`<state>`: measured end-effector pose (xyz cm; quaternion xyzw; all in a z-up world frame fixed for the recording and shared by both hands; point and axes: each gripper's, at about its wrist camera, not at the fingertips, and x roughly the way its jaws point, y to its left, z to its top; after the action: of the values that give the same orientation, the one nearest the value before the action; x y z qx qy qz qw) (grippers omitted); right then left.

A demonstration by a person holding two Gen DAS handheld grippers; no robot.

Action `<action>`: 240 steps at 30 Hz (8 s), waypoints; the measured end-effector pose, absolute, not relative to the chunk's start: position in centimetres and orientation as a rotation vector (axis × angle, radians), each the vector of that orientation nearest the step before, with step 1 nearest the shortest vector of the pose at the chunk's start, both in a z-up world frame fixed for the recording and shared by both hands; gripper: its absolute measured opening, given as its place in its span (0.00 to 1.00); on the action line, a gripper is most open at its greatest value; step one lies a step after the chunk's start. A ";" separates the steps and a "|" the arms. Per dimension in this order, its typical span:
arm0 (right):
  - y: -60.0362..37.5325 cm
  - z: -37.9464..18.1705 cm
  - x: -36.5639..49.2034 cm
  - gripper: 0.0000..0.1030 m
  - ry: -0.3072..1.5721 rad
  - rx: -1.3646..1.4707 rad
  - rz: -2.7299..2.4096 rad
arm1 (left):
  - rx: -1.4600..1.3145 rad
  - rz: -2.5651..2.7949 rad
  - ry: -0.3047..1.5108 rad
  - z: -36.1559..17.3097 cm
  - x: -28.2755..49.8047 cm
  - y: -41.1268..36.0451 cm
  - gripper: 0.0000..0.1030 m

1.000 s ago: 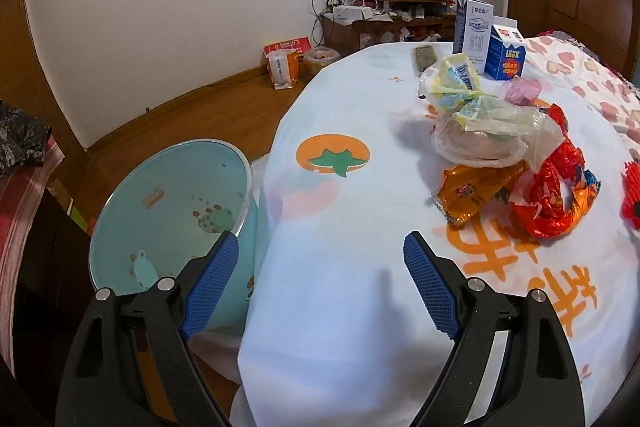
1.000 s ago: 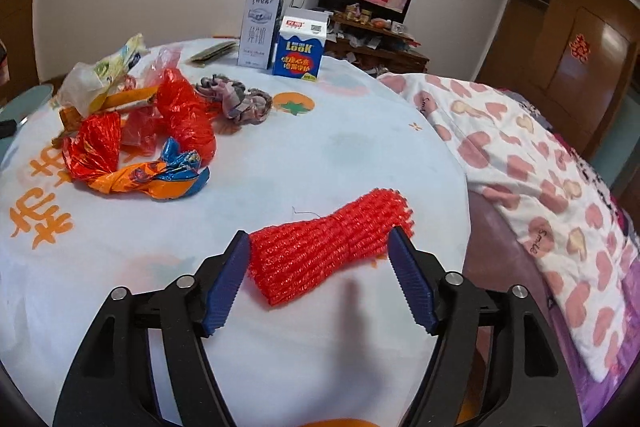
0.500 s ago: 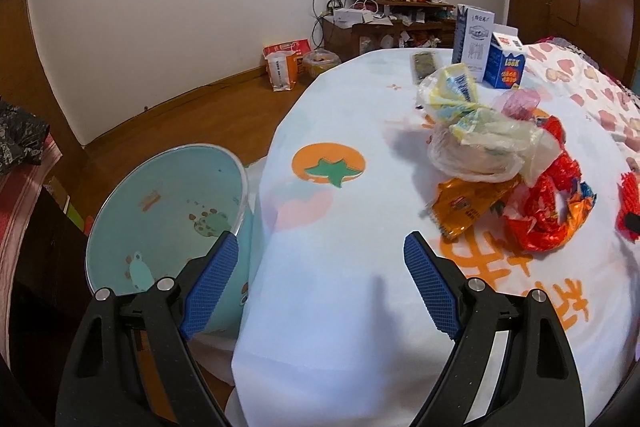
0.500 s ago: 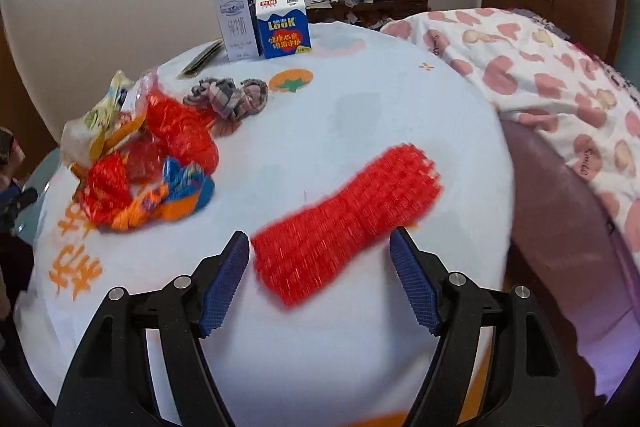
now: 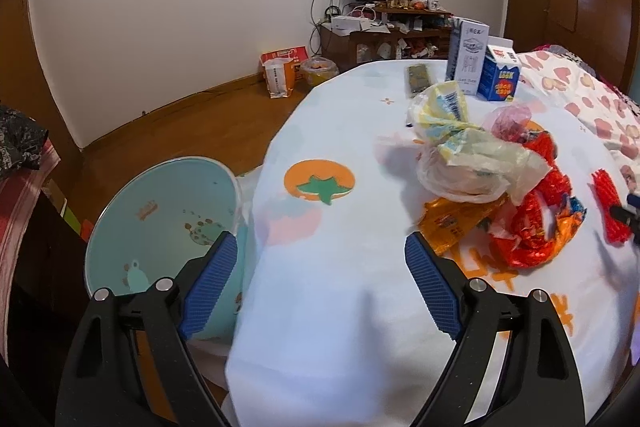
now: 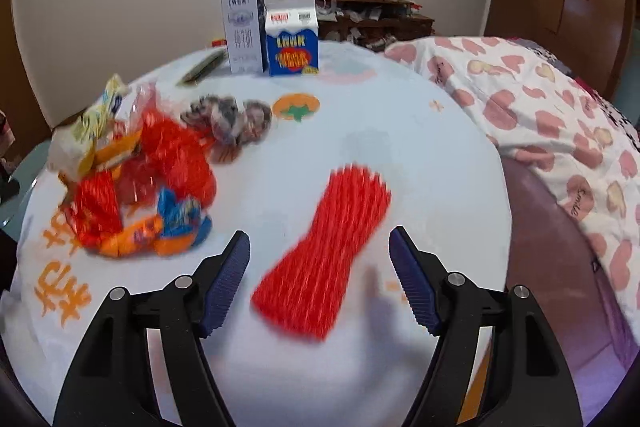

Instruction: Collect trash

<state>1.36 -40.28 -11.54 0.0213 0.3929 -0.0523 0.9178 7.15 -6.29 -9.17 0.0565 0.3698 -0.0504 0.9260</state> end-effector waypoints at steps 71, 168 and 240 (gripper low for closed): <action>-31.4 -6.9 3.5 0.22 0.556 -0.048 0.123 | 0.209 -0.319 0.658 -7.0 7.4 -9.1 0.07; -1.4 -7.1 10.6 0.24 0.541 -0.308 0.714 | 0.010 0.105 0.637 -7.1 4.0 12.1 0.07; -33.1 -9.6 4.9 0.61 0.716 -0.039 0.039 | 0.107 -0.278 0.694 -8.4 8.2 -5.4 0.01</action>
<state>4.89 -33.08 -9.57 -0.0189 0.3506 0.0189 0.9362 8.22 -5.36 -8.45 0.0523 0.3388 -0.1358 0.9295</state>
